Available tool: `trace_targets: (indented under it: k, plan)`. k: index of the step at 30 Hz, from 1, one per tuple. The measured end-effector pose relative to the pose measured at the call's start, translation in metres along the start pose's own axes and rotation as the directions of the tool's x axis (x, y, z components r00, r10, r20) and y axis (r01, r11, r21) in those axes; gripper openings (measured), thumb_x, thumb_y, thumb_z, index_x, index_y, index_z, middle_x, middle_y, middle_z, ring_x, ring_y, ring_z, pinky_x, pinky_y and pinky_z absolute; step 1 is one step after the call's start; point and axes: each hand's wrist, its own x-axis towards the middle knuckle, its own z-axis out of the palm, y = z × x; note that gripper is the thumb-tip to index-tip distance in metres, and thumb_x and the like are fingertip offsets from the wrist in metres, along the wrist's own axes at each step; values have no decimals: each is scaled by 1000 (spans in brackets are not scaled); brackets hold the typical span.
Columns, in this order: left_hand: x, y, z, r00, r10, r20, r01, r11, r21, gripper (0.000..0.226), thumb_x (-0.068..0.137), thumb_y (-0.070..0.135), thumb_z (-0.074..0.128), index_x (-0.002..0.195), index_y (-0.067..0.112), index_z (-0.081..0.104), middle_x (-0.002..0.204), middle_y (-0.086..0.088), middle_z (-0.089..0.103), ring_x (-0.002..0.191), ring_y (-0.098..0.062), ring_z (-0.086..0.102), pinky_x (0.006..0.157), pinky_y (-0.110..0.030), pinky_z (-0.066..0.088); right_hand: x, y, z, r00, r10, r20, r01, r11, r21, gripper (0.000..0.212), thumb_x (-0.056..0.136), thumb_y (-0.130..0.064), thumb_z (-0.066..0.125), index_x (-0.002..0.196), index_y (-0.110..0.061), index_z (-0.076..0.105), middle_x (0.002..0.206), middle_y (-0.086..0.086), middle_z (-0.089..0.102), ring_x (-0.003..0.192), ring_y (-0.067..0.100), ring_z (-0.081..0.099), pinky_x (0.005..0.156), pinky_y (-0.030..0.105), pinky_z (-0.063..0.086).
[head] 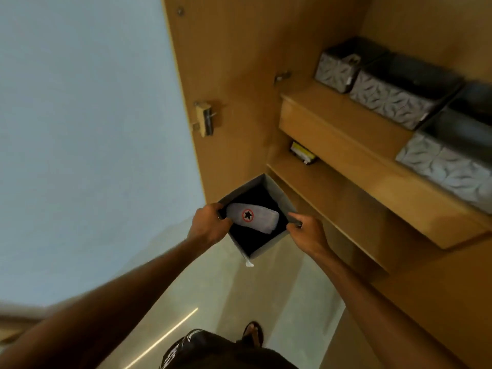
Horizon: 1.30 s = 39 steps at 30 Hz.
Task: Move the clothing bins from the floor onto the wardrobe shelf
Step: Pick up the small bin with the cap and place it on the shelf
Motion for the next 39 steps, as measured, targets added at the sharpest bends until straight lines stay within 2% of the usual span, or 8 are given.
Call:
trace_targets:
  k: [5, 7, 11, 14, 17, 24, 32, 39]
  plan:
    - [90, 79, -8, 994, 102, -23, -103, 994, -35, 32, 79, 23, 64, 110, 17, 69, 85, 1, 66, 69, -11, 59, 55, -21, 43, 81, -25, -62, 991, -43, -130, 52, 997, 65, 40, 92, -17, 55, 132, -15, 59, 69, 6, 63, 53, 19, 51, 54, 31, 39]
    - [128, 107, -11, 988, 155, -21, -156, 985, -71, 32, 81, 21, 64, 111, 12, 68, 80, 2, 66, 62, -5, 58, 47, -17, 42, 111, -38, -83, 981, -74, -181, 87, 994, 64, 39, 93, -18, 55, 132, -16, 59, 82, 15, 70, 62, 29, 60, 55, 33, 46]
    - [208, 157, -15, 973, 231, 4, -230, 969, -91, 39, 82, 24, 65, 120, 15, 64, 70, 5, 65, 59, -9, 63, 48, -25, 51, 177, -56, -119, 953, -91, -289, 115, 991, 66, 38, 95, -18, 54, 132, -17, 59, 98, 7, 71, 56, 10, 56, 48, 15, 41]
    - [260, 194, -15, 953, 303, 16, -302, 951, -69, 39, 84, 24, 65, 122, 15, 64, 67, 7, 61, 56, -5, 58, 45, -18, 41, 222, -66, -142, 933, -60, -356, 107, 988, 114, 37, 93, -18, 54, 129, -17, 61, 121, 9, 68, 81, 11, 62, 73, 24, 52]
    - [306, 230, -10, 935, 351, 50, -348, 935, -64, 35, 83, 23, 65, 117, 13, 66, 68, 7, 60, 57, -1, 54, 44, -14, 38, 258, -74, -163, 909, 7, -416, 66, 985, 162, 35, 92, -17, 55, 126, -16, 63, 122, 7, 67, 104, 20, 64, 88, 28, 51]
    - [399, 300, 22, 899, 413, 147, -411, 910, -49, 25, 78, 24, 68, 98, 11, 72, 77, -1, 67, 69, -11, 63, 60, -24, 55, 330, -73, -217, 834, 137, -535, -13, 973, 229, 35, 87, -23, 52, 118, -20, 69, 107, 4, 73, 96, 19, 67, 89, 35, 54]
    - [463, 349, 58, 916, 368, 158, -373, 928, 5, 20, 78, 28, 64, 93, 16, 71, 81, -6, 67, 78, -24, 64, 65, -31, 52, 416, -57, -262, 861, 160, -483, -12, 955, 296, 36, 82, -29, 52, 105, -8, 71, 90, 15, 73, 87, 32, 68, 84, 53, 55]
    - [479, 340, 87, 871, 423, 251, -423, 904, -58, 44, 94, 32, 58, 133, 11, 54, 127, -13, 61, 110, -26, 61, 93, -41, 52, 446, -52, -272, 980, 0, -200, 64, 948, 313, 64, 80, -18, 77, 138, -9, 51, 131, 5, 57, 121, 20, 56, 93, 28, 48]
